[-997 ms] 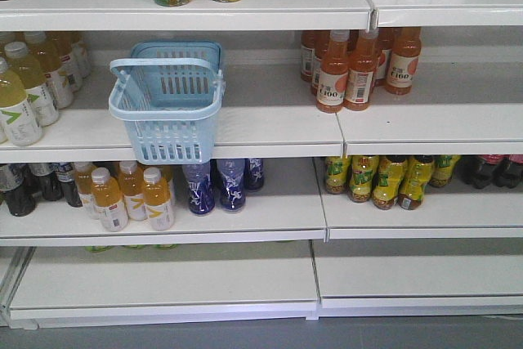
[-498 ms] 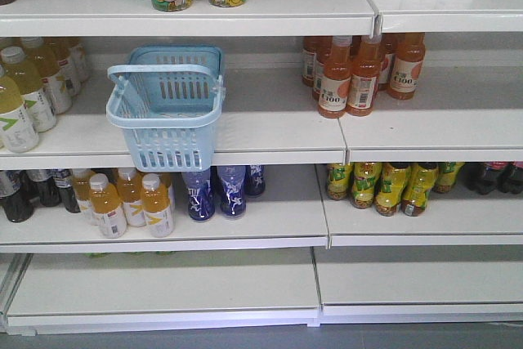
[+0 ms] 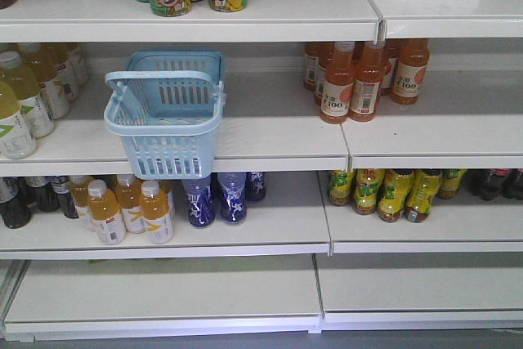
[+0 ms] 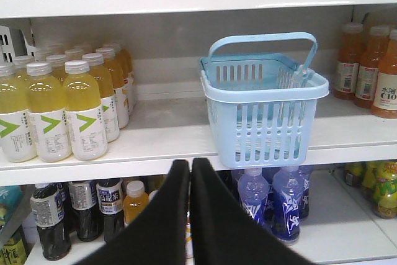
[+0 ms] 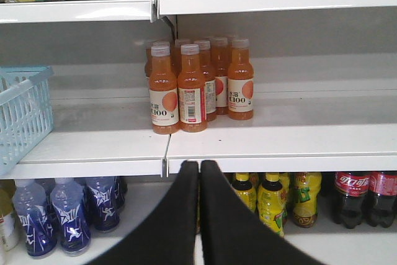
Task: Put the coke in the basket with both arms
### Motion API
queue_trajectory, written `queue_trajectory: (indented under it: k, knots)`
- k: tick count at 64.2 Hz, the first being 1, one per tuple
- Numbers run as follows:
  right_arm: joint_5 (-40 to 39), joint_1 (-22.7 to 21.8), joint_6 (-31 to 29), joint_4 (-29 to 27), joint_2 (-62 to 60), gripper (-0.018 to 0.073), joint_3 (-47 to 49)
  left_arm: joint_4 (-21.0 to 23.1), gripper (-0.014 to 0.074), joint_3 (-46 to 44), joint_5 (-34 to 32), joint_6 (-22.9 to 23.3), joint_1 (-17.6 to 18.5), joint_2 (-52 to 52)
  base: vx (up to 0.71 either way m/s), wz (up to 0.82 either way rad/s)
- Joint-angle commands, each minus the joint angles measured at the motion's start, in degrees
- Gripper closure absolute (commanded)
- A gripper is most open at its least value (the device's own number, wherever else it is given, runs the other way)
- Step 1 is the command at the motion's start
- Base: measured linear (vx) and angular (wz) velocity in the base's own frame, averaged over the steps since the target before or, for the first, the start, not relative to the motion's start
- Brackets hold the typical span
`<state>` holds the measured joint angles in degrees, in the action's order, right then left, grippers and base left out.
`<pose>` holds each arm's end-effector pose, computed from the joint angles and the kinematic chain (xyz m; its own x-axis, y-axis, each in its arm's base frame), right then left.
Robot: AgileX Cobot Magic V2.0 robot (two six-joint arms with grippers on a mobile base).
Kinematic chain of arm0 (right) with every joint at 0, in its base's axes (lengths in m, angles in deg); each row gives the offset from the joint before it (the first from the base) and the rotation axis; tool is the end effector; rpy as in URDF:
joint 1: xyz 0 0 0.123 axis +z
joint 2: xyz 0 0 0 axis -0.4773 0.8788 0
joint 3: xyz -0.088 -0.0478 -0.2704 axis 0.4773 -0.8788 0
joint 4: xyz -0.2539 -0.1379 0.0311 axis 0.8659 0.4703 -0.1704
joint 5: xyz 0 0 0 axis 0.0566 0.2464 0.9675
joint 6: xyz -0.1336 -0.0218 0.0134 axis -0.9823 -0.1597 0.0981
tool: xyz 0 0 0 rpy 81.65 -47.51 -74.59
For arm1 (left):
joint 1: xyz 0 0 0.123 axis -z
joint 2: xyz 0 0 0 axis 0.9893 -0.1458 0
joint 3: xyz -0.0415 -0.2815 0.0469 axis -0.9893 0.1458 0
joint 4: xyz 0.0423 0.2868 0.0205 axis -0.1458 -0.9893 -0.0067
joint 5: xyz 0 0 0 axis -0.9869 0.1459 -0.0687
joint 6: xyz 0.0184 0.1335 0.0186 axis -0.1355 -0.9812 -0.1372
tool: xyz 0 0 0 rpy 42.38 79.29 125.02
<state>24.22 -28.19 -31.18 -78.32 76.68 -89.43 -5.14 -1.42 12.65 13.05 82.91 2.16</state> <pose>0.1378 0.0006 0.1958 -0.0105 0.0408 -0.9991 -0.0040 0.9992 0.0408 0.1379 -0.0028 0.1949 -0.0205 -0.0102 -0.9997 0.0204 0.9997 -0.0106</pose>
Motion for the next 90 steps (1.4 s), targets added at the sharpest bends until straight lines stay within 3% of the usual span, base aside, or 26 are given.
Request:
queue_trajectory:
  k: [1, 90]
  knots:
    - [-4.02, -0.11, -0.21, 0.59, -0.85, 0.0568, -0.85, 0.54, 0.0603, 0.81, -4.34, -0.08, 0.2, 1.05, 0.04, 0.0]
    - [-4.02, -0.11, -0.21, 0.59, -0.85, 0.0568, -0.85, 0.54, 0.0603, 0.81, -4.34, -0.08, 0.2, 1.05, 0.02, 0.0]
